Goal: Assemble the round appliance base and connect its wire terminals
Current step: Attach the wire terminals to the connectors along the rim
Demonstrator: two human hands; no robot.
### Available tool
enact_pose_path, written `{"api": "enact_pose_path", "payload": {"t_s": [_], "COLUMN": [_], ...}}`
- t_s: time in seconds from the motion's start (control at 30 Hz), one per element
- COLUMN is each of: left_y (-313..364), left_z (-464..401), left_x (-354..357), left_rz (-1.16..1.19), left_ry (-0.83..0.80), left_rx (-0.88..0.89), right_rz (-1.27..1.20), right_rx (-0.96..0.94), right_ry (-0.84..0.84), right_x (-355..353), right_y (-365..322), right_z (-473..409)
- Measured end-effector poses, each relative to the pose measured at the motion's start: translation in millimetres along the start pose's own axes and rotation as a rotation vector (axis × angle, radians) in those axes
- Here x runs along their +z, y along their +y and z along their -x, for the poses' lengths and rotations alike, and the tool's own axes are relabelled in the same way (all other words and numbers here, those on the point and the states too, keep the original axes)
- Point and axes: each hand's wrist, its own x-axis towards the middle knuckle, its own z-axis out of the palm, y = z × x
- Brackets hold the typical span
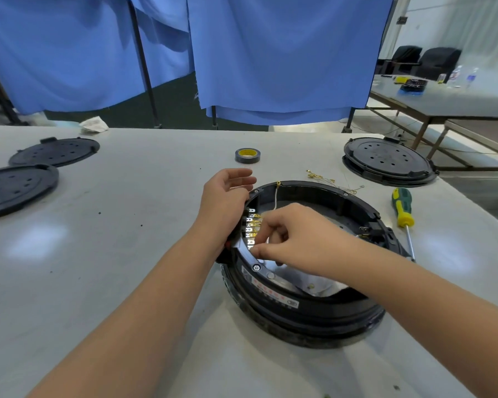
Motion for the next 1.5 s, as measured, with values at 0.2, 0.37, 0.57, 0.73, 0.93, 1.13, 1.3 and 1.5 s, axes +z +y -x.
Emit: {"api": "enact_pose_path", "payload": {"t_s": [0.2,0.37,0.57,0.73,0.93,1.13,1.3,1.5], "left_y": [2,-6,-8,-6,-3,-2,-3,-5], "left_z": [19,41,45,47,49,50,50,49], "left_x": [-9,-10,-6,-1,1,2,1,0], "left_rz": [0.005,-0.023,-0.08,-0.101,-0.1,-0.072,-0.046,-0.065], "left_ry": [-0.008,-0.041,-0.036,-0.006,0.017,0.019,0.002,0.011], "left_rx": [0.009,0.097,0.167,0.198,0.213,0.203,0.203,0.196], "right_rz": [-0.051,-0.002,0.061,0.114,0.127,0.166,0.127,0.063], "right_rx": [-0.017,-0.036,-0.055,-0.077,-0.085,-0.085,-0.081,-0.084], "right_ry": [-0.062,-0.001,0.05,0.063,0.074,0.104,0.114,0.093], "right_x": [-6,-1,5,6,8,10,12,11], "right_y": [7,9,4,2,-2,-5,-4,-1], "right_z": [1,4,6,6,7,10,10,8]}}
